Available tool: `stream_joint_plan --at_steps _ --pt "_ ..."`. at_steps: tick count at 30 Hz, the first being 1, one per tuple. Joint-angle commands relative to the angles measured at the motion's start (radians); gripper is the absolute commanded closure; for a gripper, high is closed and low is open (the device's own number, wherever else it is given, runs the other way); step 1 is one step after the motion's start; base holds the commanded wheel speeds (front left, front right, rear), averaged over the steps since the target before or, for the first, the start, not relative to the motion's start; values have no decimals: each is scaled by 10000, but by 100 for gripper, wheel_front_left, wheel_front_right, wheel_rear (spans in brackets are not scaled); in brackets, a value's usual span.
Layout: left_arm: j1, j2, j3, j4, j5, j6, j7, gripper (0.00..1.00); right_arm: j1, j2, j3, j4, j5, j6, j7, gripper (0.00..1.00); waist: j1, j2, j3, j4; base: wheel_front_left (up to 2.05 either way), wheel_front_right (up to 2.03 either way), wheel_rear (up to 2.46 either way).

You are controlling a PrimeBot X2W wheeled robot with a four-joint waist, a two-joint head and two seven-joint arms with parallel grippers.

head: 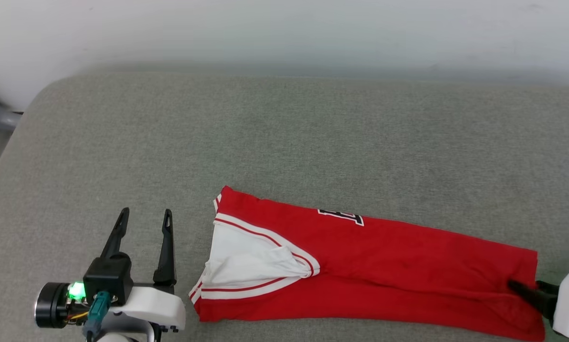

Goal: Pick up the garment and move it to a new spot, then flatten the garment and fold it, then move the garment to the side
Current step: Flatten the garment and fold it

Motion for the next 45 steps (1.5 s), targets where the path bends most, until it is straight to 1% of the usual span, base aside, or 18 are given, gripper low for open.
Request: stream_joint_plan --at_steps 1,2,3,8,12,15,18,19,20,21,25,32,38,42,45 --pt "168 -199 267 -53 280 -88 -23 0 -148 147 89 114 56 -9 3 0 0 0 128 133 0 0 0" --pt "168 -199 267 -53 280 -88 -23 0 -148 147 89 114 56 -9 3 0 0 0 128 133 0 0 0" --pt "251 -340 442 -69 454 -178 -23 0 -184 210 161 206 44 -9 9 0 0 0 169 176 0 0 0" --pt "628 -1119 1002 114 1291 -751 -22 0 -276 756 712 556 164 -6 -83 0 0 0 333 336 0 0 0" --pt "818 -1773 1434 199 1918 -1140 -22 0 -333 1065 1269 428 385 25 -290 0 0 0 373 386 0 0 0" --pt "1004 -2183 1789 230 2307 -1407 -22 0 -378 1121 1604 328 494 51 -508 0 0 0 350 394 0 0 0" --pt "1157 -2498 2121 222 2686 -1642 -22 0 -423 1046 1938 291 428 51 -792 0 0 0 324 398 0 0 0" --pt "1212 -2565 2213 223 2799 -1723 -22 0 -438 1013 2057 260 381 51 -910 5 0 0 314 396 0 0 0" --pt "1262 -2642 2311 214 2911 -1770 -22 0 -439 967 2104 296 348 51 -1062 70 0 0 301 392 0 0 0" --pt "1305 -2727 2413 197 3014 -1829 -22 0 -449 942 2162 345 347 49 -1152 100 0 0 285 386 0 0 0" --pt "1471 -2923 2715 156 3367 -2079 -23 0 -576 620 2201 562 400 -6 -1568 100 0 0 165 342 0 0 0" --pt "1726 -3191 3098 98 3772 -2427 -23 0 -763 -155 1883 869 720 -14 -2086 100 0 0 -119 258 0 0 0" --pt "1880 -3329 3214 74 4046 -2656 -23 0 -684 -761 1533 1449 895 -14 -2265 100 0 0 -332 234 0 0 0" --pt "1946 -3390 3256 109 4171 -2786 -23 0 -558 -1066 1338 1960 805 -14 -2329 100 0 0 -449 191 0 0 0" --pt "2043 -3405 3276 155 4229 -2851 -23 0 -490 -1154 1243 2114 832 -12 -2319 100 0 0 -558 146 0 0 0"
